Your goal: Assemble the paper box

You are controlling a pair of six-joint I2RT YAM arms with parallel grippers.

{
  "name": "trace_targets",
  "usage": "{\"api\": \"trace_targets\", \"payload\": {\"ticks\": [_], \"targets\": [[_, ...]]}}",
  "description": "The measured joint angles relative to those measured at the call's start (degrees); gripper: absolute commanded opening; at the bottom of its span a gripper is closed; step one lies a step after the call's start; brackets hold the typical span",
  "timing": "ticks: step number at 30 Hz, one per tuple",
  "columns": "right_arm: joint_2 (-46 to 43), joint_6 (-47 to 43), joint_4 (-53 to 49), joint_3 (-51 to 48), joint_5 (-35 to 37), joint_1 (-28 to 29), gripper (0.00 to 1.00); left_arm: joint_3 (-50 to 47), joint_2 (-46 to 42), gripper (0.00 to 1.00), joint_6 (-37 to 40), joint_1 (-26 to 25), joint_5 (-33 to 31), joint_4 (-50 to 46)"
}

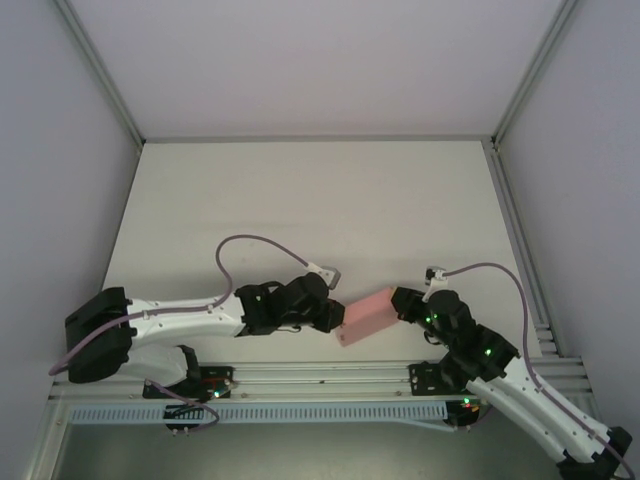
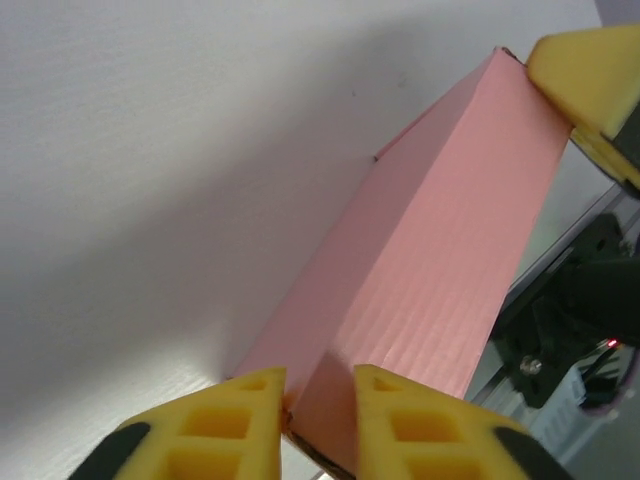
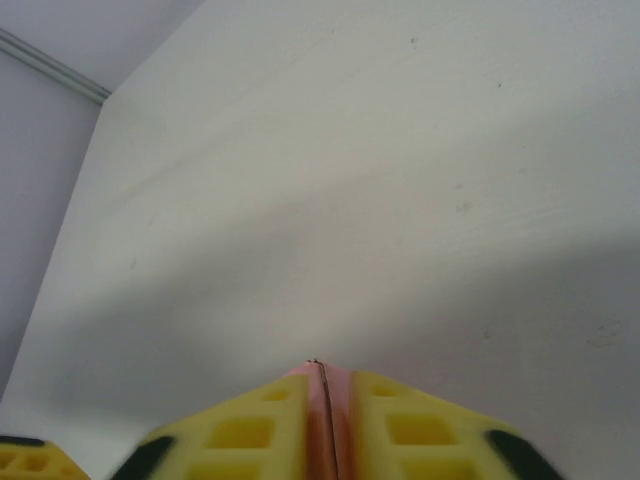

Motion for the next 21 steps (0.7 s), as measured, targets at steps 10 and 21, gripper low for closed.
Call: {"api": "trace_targets", "payload": {"ticks": [10,21], "targets": [[10.54,-3.04,-5.66,7.26,-0.04,0.55,0.58,9.75,0.04,1.00,6.12,2.82,-2.89,-6.82],[21.33,-23.65,-10.36,26.14,-7.63,0.59,1.00,12.81,-4.37,1.00,9.31,18.27,-7.96,-16.55]]}}
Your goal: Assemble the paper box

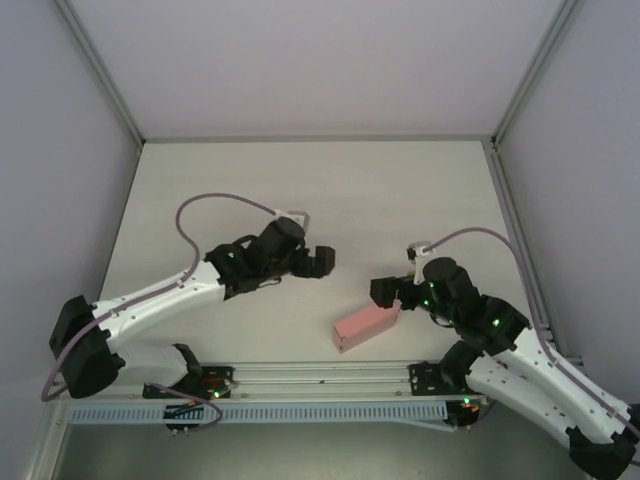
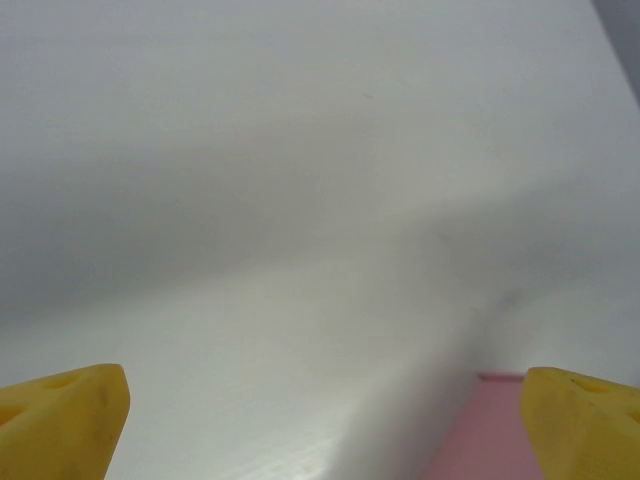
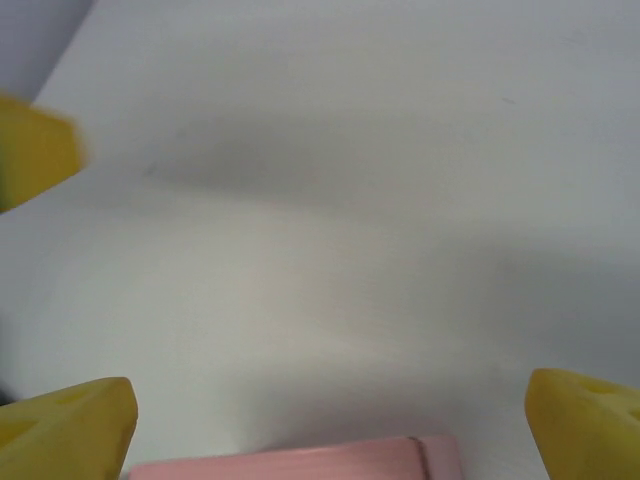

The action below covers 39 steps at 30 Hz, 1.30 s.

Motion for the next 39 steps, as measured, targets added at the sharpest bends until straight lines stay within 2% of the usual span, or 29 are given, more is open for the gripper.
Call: {"api": "trace_targets", "payload": {"ticks": [3,5,11,14,17,20,25,28,30,32,33,35,37,39], "targets": [[6.47,-11.50,1.09,5.31,-12.04,0.20,1.00,-0.39,-1.31,1.00,1.79,3.87,-0.81,-1.31],[12.00,-21.22,0.59,9.70,-17.27,0.87,1.00,-1.16,-2.47,1.00,2.86,5.53,-0.98,-1.62],[31.08,-49.03,-13.75,28.09,-18.36,2.12,1.00,-4.44,-5.49,1.00,4.50,8.59,-1.42,-2.71],[38.32,-57.96,-21.07,31.06,-16.35,4.11,1.00,-6.49,-6.93,1.00,5.40,9.81,-1.40,-3.10],[43.23,-62.95,-27.08,30.47,-14.34,5.51,1.00,-7.93,-7.43,1.00,6.29,11.39,-0.87,-2.95],[44.39,-65.66,-30.01,29.16,-13.16,6.71,1.00,-8.98,-7.43,1.00,7.43,12.57,-0.28,-2.78],[42.38,-66.77,-28.17,23.26,-8.92,8.39,1.00,-10.49,-7.45,1.00,8.74,13.84,1.31,-2.27],[44.57,-66.77,-27.32,22.23,-6.01,9.18,0.99,-10.64,-7.50,1.00,9.14,14.19,1.92,-2.10],[46.73,-66.75,-26.51,22.23,-4.52,9.55,0.96,-10.67,-7.74,1.00,9.40,14.45,2.14,-1.92],[48.19,-66.79,-25.35,22.05,-3.41,9.92,0.89,-10.67,-8.13,1.00,9.79,14.73,2.19,-1.88],[48.46,-66.71,-24.98,21.92,-3.06,10.29,0.82,-10.67,-8.33,1.00,9.84,14.88,2.19,-1.88],[48.61,-66.47,-24.50,21.86,-2.49,11.13,0.61,-10.67,-8.74,1.00,10.03,15.04,2.19,-1.88],[48.48,-66.31,-24.02,21.75,-1.64,11.65,0.47,-10.67,-9.09,1.00,10.23,15.06,2.21,-1.90],[47.74,-65.88,-23.28,21.22,-0.66,11.78,0.46,-10.75,-9.49,1.00,10.34,15.10,2.23,-1.90]]}}
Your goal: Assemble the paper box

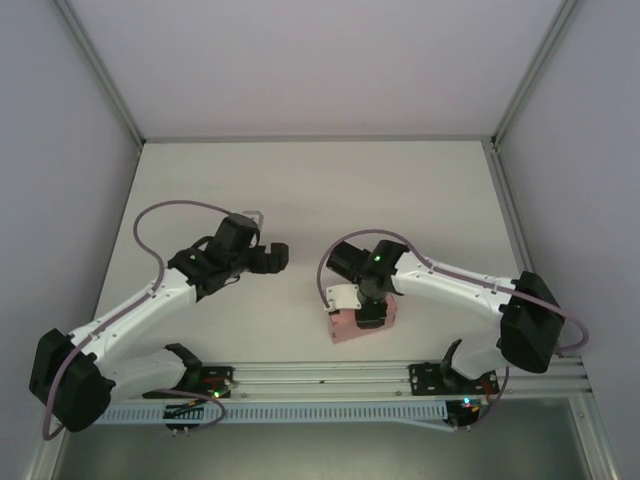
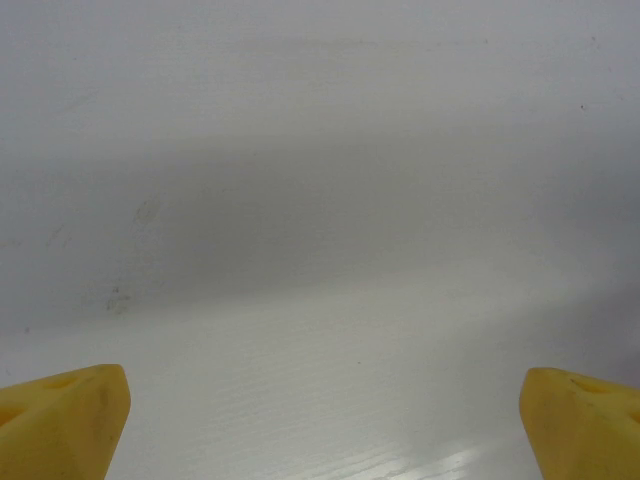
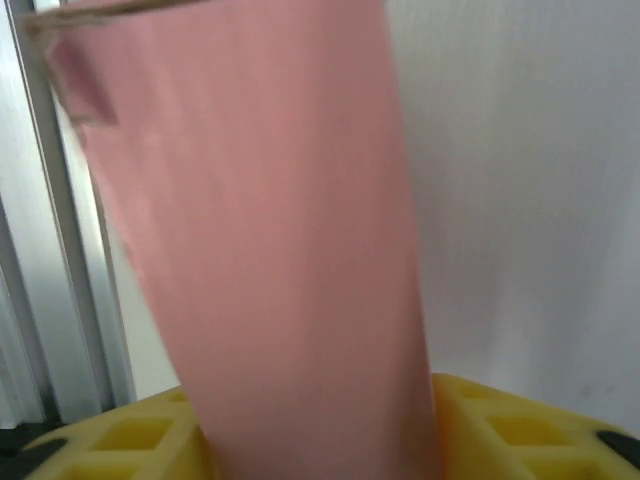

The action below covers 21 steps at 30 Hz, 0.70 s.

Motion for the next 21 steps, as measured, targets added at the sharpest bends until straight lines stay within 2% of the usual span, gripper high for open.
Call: {"api": "trace_targets", "payload": {"ticks": [5,8,9,10,11,12,13,15,17,20,21], "targets": [[-3.21,0.09,1.03,-0.15,0.57,0.00,0.42,-0.61,-1.49,1.00,0.15,0.15,-0.07,-0.04],[-5.51,0.61,4.68,-0.48,5.57,0.00,0.43,-0.66,-2.51,1.00,0.28,0.22,-0.24,-0.26],[-6.47,0.63,8.11,-1.53,9.18,0.09,0.44,-0.66,-2.91,1.00,0.26,0.24,-0.52,-0.39],[-7.19,0.50,12.11,-3.02,13.31,0.09,0.38,-0.68,-3.37,1.00,0.26,0.24,-0.83,-0.55],[-7.52,0.22,16.57,-4.83,17.62,0.11,0.41,-0.68,-3.74,1.00,0.24,0.26,-1.25,-0.63],[-7.32,-0.55,21.31,-6.69,21.77,0.09,0.50,-0.70,-4.15,1.00,0.24,0.31,-1.64,-0.72],[-6.43,-1.62,26.62,-8.61,26.18,0.04,0.45,-0.72,-4.52,1.00,0.20,0.31,-1.97,-0.87],[-3.37,-3.15,36.44,-11.23,32.74,-0.13,0.43,-0.72,-5.14,1.00,0.02,0.37,-2.62,-1.09],[0.59,-5.16,46.23,-12.90,37.62,-0.55,0.40,-0.72,-5.46,1.00,-0.17,0.37,-3.10,-1.33],[6.82,-7.63,58.16,-13.68,43.28,-0.72,0.44,-0.72,-5.68,1.00,-0.42,0.48,-3.78,-1.90],[8.85,-8.13,61.22,-13.70,44.65,-0.81,0.50,-0.72,-5.73,1.00,-0.57,0.48,-4.07,-2.10]]}}
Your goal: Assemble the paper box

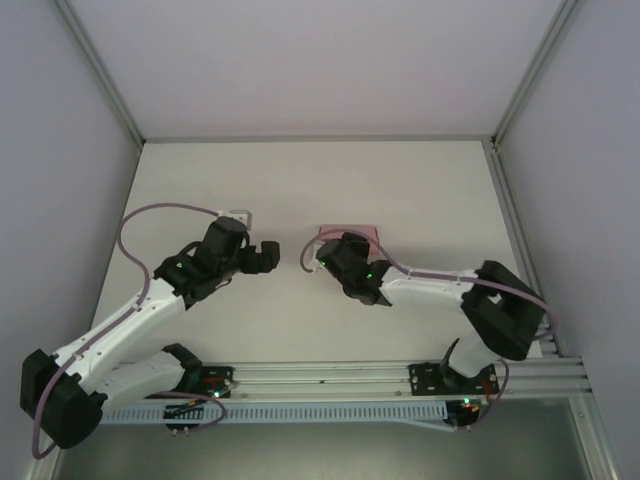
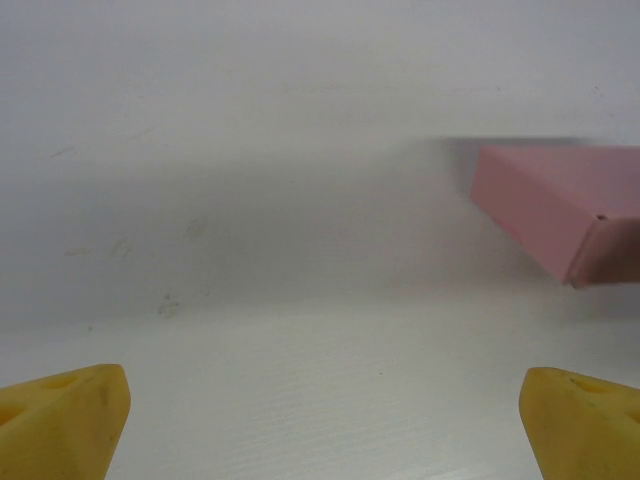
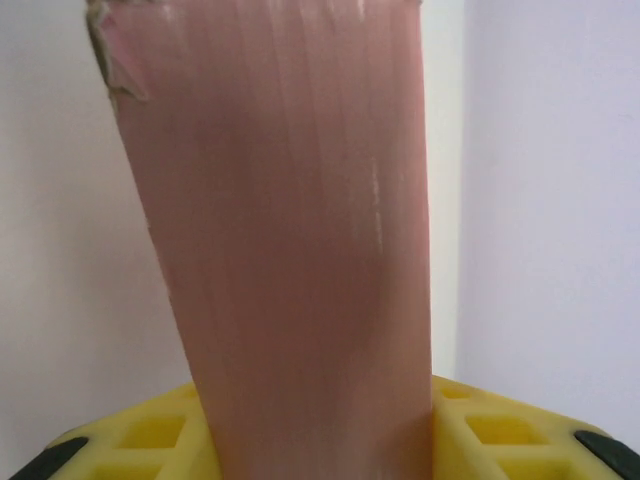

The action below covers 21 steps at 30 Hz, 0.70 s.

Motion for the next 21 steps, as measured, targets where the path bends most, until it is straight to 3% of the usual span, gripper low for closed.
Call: {"api": "trace_targets", "payload": {"ticks": [4,10,13,15,19,21], "targets": [[4.15,0.74,5.22,-0.61,2.62,0.20,0.58,-0.04,-0.31,1.00,-0.42,0.04,-0.37,-0.24],[2.23,8.61,-1.20,-0.98,-1.20,1.90,0.70,-0.09,-0.52,1.00,-1.01,0.11,-1.31,-0.52],[-1.73,11.67,-6.67,-1.51,-5.20,2.93,0.84,-0.09,-0.59,1.00,-1.11,0.28,-1.66,-0.48],[-5.66,13.46,-9.90,-1.68,-8.50,3.08,0.99,-0.09,-0.59,1.00,-1.09,0.52,-1.68,-0.46],[-14.08,17.42,-13.09,-1.90,-12.81,2.43,1.00,-0.09,-0.46,1.00,-1.03,1.62,-1.97,0.02],[-18.34,21.46,-13.81,-1.90,-15.52,-0.70,1.00,-0.09,-0.20,1.00,-0.66,3.39,-3.04,0.59]]}}
